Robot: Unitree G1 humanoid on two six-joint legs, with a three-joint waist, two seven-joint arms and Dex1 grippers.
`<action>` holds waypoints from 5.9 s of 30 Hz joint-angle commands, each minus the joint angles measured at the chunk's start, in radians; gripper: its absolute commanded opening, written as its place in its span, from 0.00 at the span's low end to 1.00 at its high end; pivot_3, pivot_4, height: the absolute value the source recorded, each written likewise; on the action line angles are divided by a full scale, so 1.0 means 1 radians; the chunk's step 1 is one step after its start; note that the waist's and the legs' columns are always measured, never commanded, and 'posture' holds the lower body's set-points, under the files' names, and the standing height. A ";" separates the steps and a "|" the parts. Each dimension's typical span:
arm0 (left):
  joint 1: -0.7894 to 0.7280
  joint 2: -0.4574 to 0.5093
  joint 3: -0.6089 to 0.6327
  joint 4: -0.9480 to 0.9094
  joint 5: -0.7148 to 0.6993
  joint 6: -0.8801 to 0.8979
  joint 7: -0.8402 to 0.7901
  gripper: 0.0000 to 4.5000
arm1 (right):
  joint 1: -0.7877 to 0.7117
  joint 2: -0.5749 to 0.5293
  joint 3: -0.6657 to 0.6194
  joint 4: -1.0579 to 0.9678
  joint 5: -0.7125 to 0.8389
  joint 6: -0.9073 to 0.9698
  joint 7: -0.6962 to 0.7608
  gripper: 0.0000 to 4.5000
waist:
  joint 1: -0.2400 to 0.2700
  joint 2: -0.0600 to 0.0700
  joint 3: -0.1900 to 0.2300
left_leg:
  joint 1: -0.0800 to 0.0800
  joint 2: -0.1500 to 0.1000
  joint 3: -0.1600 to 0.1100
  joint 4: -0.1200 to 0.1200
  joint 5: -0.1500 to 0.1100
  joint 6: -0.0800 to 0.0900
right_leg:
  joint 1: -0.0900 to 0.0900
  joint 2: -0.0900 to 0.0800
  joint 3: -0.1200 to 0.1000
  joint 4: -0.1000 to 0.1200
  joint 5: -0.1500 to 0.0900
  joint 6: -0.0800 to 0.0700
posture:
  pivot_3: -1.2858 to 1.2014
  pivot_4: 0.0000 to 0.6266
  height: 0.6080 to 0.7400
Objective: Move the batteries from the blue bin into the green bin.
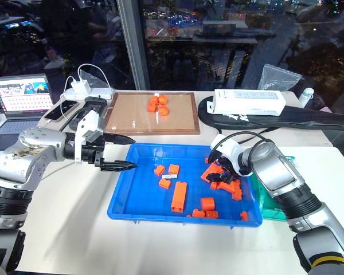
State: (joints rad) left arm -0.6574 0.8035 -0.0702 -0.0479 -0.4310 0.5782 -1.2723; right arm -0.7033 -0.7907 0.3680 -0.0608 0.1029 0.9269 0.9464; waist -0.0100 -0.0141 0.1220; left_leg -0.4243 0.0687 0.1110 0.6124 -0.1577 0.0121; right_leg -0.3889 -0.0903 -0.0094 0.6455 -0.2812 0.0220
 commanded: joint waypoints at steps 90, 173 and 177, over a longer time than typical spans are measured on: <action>-0.100 -0.071 -0.004 0.034 -0.080 -0.003 -0.053 1.00 | -0.033 -0.157 -0.270 -0.100 0.038 0.035 0.190 0.05 | 0.022 0.000 0.000 | 0.000 -0.001 0.000 0.000 0.000 0.000 | 0.001 -0.001 -0.002 -0.002 0.000 0.000 | 0.52 0.24 0.65; 0.010 -0.151 0.121 -0.031 -0.036 0.006 0.304 1.00 | 0.251 0.033 -0.513 -0.257 0.359 -0.105 -0.211 0.99 | 0.021 -0.002 0.001 | 0.001 -0.001 -0.001 -0.001 0.001 -0.001 | 0.002 -0.001 0.001 -0.003 0.001 0.001 | 0.52 0.24 0.65; 0.010 -0.150 0.121 -0.028 -0.036 0.003 0.300 1.00 | 0.247 0.036 -0.511 -0.256 0.356 -0.104 -0.210 0.99 | 0.021 -0.002 0.001 | 0.001 -0.001 -0.001 -0.001 0.001 -0.001 | 0.002 -0.001 0.001 -0.003 0.001 0.001 | 0.52 0.24 0.65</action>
State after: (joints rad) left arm -0.6296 0.6392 0.0420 -0.0637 -0.4713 0.6091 -0.9657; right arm -0.4476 -0.7410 -0.1276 -0.3010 0.4551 0.8515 0.7366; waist 0.0108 -0.0158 0.1231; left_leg -0.4238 0.0676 0.1102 0.6117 -0.1570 0.0109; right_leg -0.3866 -0.0909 -0.0087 0.6424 -0.2806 0.0233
